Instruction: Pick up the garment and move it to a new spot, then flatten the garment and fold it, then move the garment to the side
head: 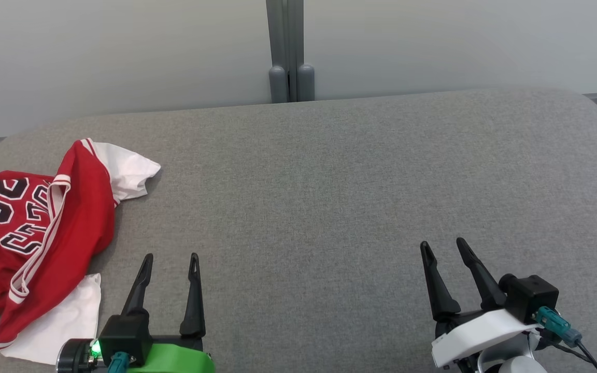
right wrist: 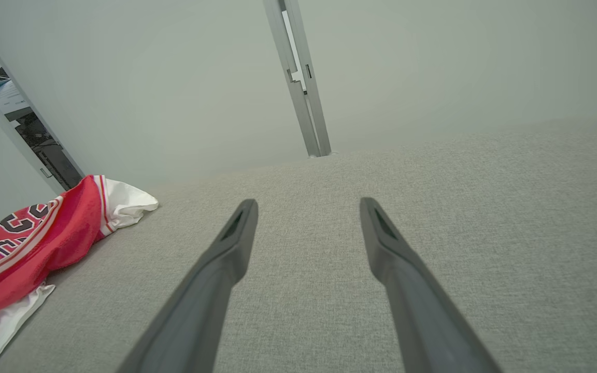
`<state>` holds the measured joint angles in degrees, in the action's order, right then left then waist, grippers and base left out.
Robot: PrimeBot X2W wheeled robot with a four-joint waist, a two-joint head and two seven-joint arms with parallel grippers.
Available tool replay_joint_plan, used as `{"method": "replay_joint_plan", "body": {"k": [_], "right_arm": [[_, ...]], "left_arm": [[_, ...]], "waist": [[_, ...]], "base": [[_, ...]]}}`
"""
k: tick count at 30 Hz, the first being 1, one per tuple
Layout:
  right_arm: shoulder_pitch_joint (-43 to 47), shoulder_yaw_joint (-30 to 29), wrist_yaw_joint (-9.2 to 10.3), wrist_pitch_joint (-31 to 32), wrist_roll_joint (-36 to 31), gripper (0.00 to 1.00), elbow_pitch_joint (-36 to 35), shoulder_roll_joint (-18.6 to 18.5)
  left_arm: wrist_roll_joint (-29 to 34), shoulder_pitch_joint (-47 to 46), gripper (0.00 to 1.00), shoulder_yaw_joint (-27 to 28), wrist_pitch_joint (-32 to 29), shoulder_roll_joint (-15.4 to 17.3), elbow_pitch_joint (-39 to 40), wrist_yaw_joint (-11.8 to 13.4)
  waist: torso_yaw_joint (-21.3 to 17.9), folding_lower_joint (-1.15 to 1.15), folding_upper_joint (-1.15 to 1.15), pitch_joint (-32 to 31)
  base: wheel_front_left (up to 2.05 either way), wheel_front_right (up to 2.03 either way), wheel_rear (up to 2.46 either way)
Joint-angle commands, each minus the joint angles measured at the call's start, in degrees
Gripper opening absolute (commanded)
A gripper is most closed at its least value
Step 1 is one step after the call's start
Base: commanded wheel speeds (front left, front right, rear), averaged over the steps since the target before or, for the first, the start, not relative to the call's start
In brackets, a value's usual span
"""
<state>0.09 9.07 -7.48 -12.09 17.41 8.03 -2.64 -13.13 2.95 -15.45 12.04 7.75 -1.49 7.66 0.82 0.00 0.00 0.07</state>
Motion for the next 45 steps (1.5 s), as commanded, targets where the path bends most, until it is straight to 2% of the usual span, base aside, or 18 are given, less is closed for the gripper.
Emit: {"method": "replay_joint_plan", "body": {"k": [1,7,27,40,45], "right_arm": [[0.6,0.24,-0.02,-0.51,-1.36,1.0,-0.5,-0.29],[0.95,0.12,-0.02,-1.27,-3.86,1.0,-0.61,-0.29],[2.02,0.51,-0.01,-3.2,-12.28,1.0,0.21,-0.36],[2.39,0.68,-0.01,-3.19,-11.76,1.0,0.55,-0.34],[3.07,1.09,-0.01,-3.18,-11.67,1.0,0.44,-0.33]], "left_arm": [[1.77,0.63,1.0,0.0,0.54,0.23,0.26,0.84],[4.11,1.01,1.0,0.72,1.29,-0.27,-0.27,2.09],[12.55,2.52,1.0,2.11,3.3,-1.88,-0.99,-0.44],[12.57,2.91,1.0,3.29,3.15,-2.52,-1.51,-1.69],[12.82,2.75,1.0,3.39,3.14,-2.78,-1.54,-1.57]], "waist": [[-0.01,0.0,0.0,-0.1],[0.0,0.0,0.0,-0.29],[0.06,0.0,0.0,-0.95],[0.18,0.0,0.0,-1.37],[1.57,0.0,0.0,-1.52]], "base": [[0.0,0.0,0.0],[0.0,0.0,0.0],[0.0,0.0,0.0],[0.0,0.0,0.0],[0.0,0.0,0.0]]}}
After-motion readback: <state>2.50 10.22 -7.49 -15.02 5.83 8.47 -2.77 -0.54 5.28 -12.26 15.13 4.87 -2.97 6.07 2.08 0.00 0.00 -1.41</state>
